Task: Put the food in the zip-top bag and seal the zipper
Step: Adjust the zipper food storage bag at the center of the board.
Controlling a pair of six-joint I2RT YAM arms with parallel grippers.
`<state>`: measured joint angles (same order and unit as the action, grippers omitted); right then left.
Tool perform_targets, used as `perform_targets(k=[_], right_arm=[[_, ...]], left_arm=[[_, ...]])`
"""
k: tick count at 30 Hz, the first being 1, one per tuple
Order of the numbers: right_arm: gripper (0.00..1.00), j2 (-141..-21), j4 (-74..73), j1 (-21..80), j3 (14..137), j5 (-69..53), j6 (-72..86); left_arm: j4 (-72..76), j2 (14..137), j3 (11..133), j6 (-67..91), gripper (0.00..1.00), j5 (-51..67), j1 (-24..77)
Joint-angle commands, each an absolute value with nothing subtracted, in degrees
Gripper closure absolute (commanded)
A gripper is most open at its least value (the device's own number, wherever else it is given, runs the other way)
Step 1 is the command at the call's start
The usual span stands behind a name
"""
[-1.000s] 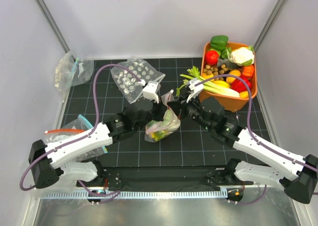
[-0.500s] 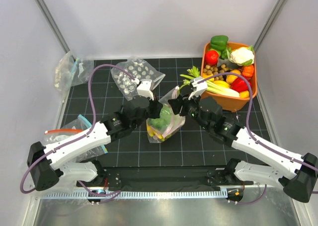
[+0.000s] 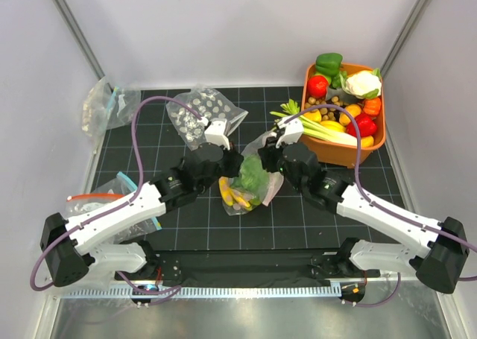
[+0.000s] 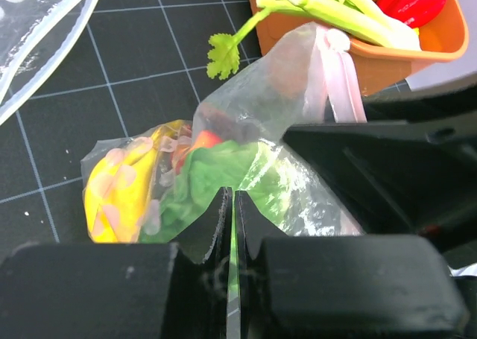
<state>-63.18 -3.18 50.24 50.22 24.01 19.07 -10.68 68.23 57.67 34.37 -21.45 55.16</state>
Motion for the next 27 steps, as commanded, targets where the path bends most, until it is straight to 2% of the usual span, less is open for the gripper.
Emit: perform_targets(k=[1, 2, 3, 4, 9, 13, 16, 17, 20, 21, 23, 27], right_arm=[[0.74, -63.72, -3.51, 50.27, 53.52, 27.68, 18.37], [0.83, -63.89, -3.69, 50.27, 53.53, 27.77, 18.28], [0.95, -63.72, -3.87, 50.27, 53.70, 28.12, 18.37], [0.99, -63.63, -4.04, 50.27, 53.70, 28.30, 18.20], [0.99, -61.35, -3.78, 50.27, 53.09, 25.68, 16.79], [0.99, -58.63, -2.20, 50.36, 52.82, 16.02, 12.66], [0.99, -56.26, -2.55, 50.36, 52.82, 8.98, 10.11], [0.99, -55.82, -2.72, 50.36, 52.82, 5.92, 9.41], [0.99, -53.62, -3.60, 50.36, 53.00, 1.25, 7.30], [0.99, -53.27, -3.78, 50.36, 53.26, -2.08, 6.95], [0.99, -52.47, -4.66, 50.36, 53.52, -4.21, 5.72], [0.99, -51.94, -5.71, 50.36, 54.05, -7.20, 4.40]], left_arm=[[-9.84, 66.62, 57.83, 34.72, 0.92, -21.62, 54.32], [-9.93, 66.62, 57.83, 34.72, 0.92, -21.62, 54.14], [-9.93, 66.36, 57.75, 34.72, 0.92, -21.71, 54.05], [-9.93, 66.36, 57.66, 34.72, 0.92, -21.80, 54.05], [-10.46, 66.80, 58.53, 34.02, 0.92, -21.80, 54.05], [-11.51, 66.19, 59.15, 32.26, 0.90, -22.67, 54.05], [-12.48, 63.82, 59.24, 30.15, 0.84, -25.66, 53.96], [-12.48, 63.11, 59.06, 29.45, 0.72, -26.19, 53.88], [-12.04, 59.43, 57.83, 27.07, 0.47, -26.28, 53.53], [-11.69, 58.46, 57.40, 26.64, 0.35, -26.19, 53.44], [-10.20, 55.04, 55.73, 25.32, 0.26, -24.35, 53.26], [-6.51, 49.32, 52.39, 23.38, 0.17, -20.92, 53.26]])
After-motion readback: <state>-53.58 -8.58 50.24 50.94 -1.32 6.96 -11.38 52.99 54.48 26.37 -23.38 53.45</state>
